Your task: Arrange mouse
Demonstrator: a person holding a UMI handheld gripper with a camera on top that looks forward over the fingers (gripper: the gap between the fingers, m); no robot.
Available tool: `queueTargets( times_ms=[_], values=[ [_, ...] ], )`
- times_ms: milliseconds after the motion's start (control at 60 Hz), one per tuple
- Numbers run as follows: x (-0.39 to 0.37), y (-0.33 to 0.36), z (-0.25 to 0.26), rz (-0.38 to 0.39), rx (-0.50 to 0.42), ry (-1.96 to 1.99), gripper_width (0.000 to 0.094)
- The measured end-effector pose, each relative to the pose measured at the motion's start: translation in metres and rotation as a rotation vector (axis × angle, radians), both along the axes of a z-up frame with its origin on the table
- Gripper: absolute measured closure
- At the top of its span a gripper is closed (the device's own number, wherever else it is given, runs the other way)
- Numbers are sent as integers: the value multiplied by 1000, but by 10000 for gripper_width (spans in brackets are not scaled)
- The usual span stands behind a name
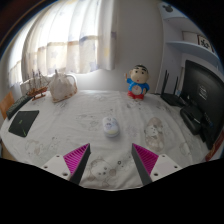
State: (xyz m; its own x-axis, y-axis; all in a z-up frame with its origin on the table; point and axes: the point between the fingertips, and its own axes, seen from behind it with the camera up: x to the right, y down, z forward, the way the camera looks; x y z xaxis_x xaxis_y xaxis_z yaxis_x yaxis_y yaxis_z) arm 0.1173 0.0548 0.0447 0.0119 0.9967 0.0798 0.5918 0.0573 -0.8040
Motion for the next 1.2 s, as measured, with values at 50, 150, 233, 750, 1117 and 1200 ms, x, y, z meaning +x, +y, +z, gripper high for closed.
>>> queueTargets(
  times_ms=[50, 150, 233, 750, 1117, 1200],
  values=[
    [-14, 6, -5, 12, -9, -11, 83],
    [-42, 9, -15, 29, -15, -21, 84],
    [-57, 5, -27, 34, -24, -33, 84],
    [-146, 8, -63, 45, -51, -77, 81],
    [-151, 14, -63, 12, -33, -84, 508],
    [-153, 18, -63, -12, -43, -90, 510]
  ],
)
